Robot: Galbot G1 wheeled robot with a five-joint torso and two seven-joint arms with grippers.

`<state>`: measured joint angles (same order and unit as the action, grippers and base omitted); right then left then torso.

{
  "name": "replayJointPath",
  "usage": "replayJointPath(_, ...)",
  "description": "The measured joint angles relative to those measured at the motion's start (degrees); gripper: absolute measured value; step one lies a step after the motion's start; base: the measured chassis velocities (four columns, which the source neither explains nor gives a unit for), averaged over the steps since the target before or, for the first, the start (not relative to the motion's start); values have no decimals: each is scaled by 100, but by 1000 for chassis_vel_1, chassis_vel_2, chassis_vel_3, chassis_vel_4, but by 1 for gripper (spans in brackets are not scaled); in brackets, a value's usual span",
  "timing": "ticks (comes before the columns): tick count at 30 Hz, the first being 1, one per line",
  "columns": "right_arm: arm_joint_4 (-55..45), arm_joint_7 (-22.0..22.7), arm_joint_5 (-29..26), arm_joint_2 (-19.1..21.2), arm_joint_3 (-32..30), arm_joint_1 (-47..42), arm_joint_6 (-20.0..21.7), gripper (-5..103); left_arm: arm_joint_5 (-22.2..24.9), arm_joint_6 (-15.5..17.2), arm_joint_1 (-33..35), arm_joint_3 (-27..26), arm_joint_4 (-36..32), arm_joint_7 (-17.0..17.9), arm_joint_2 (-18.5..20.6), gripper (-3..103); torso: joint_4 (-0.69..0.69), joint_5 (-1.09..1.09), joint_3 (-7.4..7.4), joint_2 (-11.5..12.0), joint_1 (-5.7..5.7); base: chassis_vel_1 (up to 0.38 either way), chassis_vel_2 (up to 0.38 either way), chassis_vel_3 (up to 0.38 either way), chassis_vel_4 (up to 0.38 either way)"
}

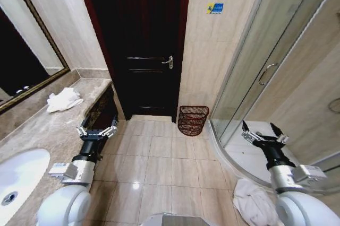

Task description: Discard the used towel into the hamper.

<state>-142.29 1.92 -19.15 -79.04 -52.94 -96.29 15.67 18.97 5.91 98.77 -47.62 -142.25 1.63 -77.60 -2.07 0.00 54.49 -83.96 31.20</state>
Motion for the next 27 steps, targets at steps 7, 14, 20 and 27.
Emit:
replayJointPath(7,0,-5,21,-21,-58,-15,-12,100,63,88,-59,7,-1,31,57,100,0,0,0,0,0,0,0,0,0)
replayJointPath(14,-10,-16,60,-56,-33,4,-6,100,65,96,-34,5,0,30,48,100,0,0,0,0,0,0,0,0,0)
replayJointPath(20,-36,-34,70,-64,-20,21,19,100,60,61,-24,-3,27,43,40,100,0,0,0,0,0,0,0,0,0)
replayJointPath(27,-41,-36,118,-93,-30,-10,21,100,72,19,-28,-2,18,75,41,100,0,0,0,0,0,0,0,0,0)
